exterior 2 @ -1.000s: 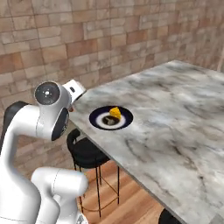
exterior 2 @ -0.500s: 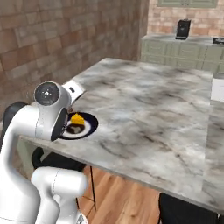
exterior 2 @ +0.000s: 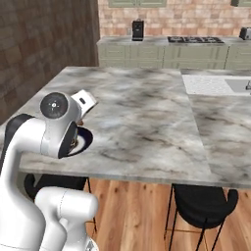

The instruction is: Take the cheese, chicken drumstick, and garlic from the fridge and place them on the plate on the dining counter to create an appetizer plate.

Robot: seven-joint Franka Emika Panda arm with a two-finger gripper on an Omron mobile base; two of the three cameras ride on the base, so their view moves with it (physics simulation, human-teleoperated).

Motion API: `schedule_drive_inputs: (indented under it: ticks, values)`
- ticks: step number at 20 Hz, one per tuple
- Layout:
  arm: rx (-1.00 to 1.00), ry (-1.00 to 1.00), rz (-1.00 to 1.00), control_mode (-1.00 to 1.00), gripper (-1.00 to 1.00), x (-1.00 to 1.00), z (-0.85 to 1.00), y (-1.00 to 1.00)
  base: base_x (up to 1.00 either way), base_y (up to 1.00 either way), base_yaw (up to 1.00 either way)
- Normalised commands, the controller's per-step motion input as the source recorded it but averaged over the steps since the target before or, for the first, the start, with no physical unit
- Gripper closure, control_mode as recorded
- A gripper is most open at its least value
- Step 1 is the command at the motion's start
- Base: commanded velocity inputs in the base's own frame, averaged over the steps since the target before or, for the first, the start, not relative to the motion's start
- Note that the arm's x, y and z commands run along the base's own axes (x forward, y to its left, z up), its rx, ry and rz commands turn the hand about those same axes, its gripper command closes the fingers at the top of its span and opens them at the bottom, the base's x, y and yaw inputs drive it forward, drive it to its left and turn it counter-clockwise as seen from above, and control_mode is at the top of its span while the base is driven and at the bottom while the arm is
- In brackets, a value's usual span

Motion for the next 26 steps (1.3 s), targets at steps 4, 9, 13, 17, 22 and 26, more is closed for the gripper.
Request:
schedule_drive_inputs:
  ticks: [4,9,13,17,22,26]
  values:
    - [0.00,0.00,0.00,1.00,1.00,0.00,0.00,0.00,0.26,0.35,-0.15]
    - [0.00,0.01,-0.05,-1.00,1.00,0.05,-0.08,0.13,0.14,0.15,-0.06]
    - [-0.01,0.09,-0.15,-1.00,1.00,0.18,-0.28,0.56,0.00,0.00,0.00]
    - [-0.01,0.05,-0.13,-1.00,1.00,0.24,-0.37,0.68,0.00,0.00,0.00]
    - [0.00,0.12,-0.06,-1.00,1.00,0.40,-0.46,0.66,0.00,0.00,0.00]
    - [0.04,0.08,0.00,-1.00,1.00,0.67,-0.61,0.84,0.00,0.00,0.00]
